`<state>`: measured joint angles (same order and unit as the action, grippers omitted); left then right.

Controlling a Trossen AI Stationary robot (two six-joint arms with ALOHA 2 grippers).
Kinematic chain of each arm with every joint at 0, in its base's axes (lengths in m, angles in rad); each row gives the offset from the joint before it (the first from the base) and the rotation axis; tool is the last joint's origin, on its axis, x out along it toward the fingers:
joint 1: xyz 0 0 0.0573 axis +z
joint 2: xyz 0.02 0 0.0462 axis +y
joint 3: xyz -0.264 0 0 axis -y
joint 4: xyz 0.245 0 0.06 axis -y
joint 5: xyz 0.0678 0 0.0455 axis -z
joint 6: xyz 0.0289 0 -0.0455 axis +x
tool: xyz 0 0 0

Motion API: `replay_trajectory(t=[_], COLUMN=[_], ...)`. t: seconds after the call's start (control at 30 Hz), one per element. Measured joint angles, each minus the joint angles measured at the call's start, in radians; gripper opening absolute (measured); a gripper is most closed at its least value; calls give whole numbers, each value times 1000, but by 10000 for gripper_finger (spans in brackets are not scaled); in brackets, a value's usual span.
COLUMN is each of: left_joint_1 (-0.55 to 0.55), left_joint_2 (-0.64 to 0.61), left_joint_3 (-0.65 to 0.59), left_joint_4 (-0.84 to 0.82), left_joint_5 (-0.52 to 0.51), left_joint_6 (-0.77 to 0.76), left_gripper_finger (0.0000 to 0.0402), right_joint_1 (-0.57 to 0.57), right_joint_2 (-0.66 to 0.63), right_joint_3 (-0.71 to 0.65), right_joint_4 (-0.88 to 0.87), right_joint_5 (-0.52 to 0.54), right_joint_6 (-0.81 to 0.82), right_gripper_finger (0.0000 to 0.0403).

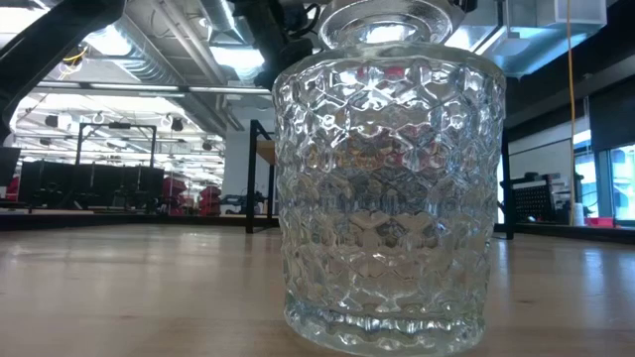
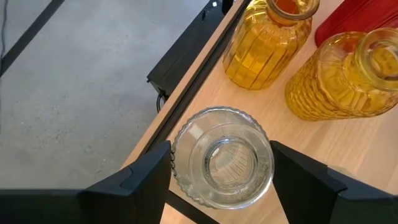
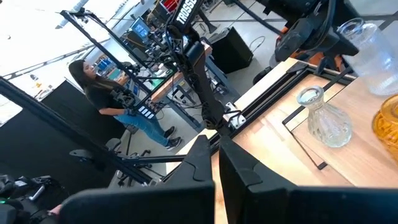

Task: Sort vases onto shelf
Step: Put the transparent vase on the shelf aligned with the other transparent vase

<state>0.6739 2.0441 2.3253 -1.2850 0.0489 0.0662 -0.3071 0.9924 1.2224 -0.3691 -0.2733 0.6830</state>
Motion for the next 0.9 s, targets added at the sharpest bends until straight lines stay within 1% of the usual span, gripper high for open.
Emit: replay_trajectory(t=[0.9], left_joint_1=[5], left_joint_2=[-1], left_joint_3=[0], left_joint_4=[-1], left_joint_5=[15], left_joint_6=[-2], left_gripper_finger=[244], right_joint_1=[0], right_joint_2=[0], right_joint_3=[0], right_joint_4=[0], right_joint_5=[-9], right_joint_6=[1], right_gripper_finger=[0])
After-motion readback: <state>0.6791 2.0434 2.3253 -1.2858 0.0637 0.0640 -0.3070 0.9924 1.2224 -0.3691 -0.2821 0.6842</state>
